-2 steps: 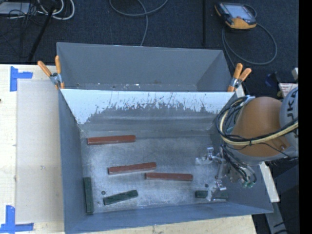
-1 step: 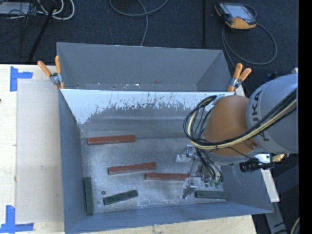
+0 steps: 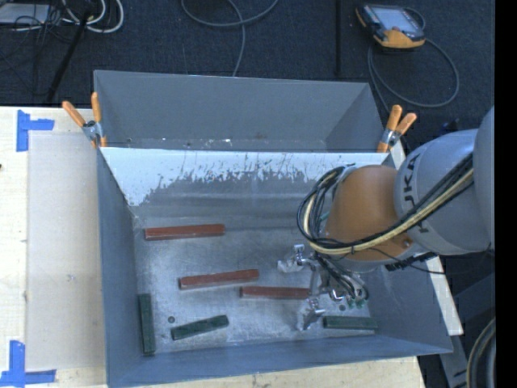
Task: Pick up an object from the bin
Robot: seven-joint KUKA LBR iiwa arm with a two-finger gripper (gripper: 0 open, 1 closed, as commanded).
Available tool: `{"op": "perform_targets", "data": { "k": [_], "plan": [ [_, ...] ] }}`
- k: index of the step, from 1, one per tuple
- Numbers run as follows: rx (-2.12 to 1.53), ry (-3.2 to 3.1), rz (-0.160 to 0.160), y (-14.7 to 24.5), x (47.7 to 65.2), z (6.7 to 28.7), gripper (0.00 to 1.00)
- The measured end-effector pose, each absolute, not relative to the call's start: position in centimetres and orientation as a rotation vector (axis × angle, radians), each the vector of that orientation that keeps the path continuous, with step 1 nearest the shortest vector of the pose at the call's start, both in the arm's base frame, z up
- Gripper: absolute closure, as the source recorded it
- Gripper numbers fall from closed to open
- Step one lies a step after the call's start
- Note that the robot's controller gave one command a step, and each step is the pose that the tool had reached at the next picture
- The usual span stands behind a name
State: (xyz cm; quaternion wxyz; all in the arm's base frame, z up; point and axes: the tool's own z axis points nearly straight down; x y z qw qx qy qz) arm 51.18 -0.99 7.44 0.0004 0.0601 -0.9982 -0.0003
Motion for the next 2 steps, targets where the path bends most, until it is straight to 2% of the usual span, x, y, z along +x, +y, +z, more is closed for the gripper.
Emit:
{"op": "perform_targets", "data": {
  "k": [1,2],
  "plan": [
    [-0.285,-3.137,0.009,2.6,53.55,7.63,1.0],
    [-0.284,-3.137,0.009,2.6,53.55,7.63,1.0]
  ]
}}
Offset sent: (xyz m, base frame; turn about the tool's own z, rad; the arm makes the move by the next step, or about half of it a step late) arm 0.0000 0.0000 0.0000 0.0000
